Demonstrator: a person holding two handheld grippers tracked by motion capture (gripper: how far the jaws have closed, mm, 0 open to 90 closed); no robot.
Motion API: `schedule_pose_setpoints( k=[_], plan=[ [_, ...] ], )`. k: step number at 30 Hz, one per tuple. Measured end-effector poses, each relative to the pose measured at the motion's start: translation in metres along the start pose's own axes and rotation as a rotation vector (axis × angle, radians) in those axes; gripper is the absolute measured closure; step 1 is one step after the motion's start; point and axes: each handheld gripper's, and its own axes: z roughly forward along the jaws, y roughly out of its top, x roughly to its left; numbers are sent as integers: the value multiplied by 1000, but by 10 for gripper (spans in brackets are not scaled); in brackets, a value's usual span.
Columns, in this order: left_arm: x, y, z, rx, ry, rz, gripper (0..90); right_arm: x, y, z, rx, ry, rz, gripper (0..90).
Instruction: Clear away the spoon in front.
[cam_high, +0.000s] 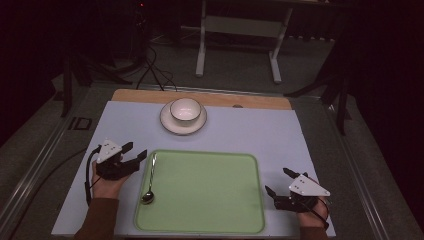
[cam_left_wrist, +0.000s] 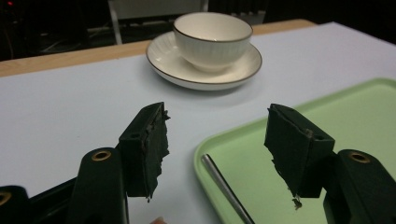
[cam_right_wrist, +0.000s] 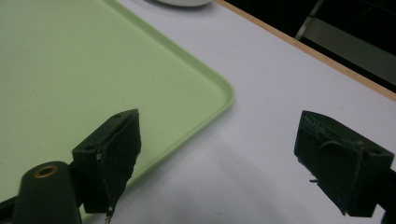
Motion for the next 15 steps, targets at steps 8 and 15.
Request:
schedule_pose_setpoints(
  k=[8,15],
  plan=[
    [8,-6,-17,-23,28,-7,387,-8,-3,-7,-41,-22,55,144],
    [14,-13,-31,-42,64,-3,386,-14,-5,-12,-64,-31,88,144]
  ],
)
